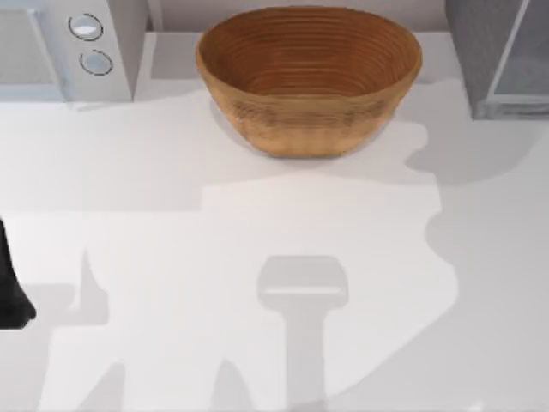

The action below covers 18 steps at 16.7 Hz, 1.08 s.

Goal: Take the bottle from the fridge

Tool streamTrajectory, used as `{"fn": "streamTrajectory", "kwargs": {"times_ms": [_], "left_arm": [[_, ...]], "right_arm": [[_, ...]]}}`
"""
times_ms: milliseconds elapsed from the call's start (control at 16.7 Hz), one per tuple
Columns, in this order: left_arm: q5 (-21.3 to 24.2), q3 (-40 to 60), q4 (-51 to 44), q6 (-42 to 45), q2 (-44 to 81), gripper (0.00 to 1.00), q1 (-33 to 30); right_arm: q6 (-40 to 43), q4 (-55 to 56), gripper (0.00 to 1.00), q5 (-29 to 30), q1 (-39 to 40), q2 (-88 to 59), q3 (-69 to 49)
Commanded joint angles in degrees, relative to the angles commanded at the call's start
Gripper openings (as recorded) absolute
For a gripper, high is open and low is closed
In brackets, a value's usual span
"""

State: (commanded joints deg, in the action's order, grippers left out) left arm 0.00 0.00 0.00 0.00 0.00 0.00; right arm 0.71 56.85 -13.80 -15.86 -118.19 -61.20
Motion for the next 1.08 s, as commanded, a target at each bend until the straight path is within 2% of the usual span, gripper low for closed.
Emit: {"fn": "streamTrajectory", "kwargs": {"times_ms": [780, 1080], "left_arm": [[0.0, 0.0, 0.0, 0.0, 0.0, 1.0, 0.0], [0.0, 0.0, 0.0, 0.0, 0.0, 1.0, 0.0]], "right_arm": [[-0.1, 6.7, 0.0, -2.6, -2.5, 10.1, 16.8], [-0.2, 6.9, 0.0, -2.8, -2.4, 10.3, 17.4]]}}
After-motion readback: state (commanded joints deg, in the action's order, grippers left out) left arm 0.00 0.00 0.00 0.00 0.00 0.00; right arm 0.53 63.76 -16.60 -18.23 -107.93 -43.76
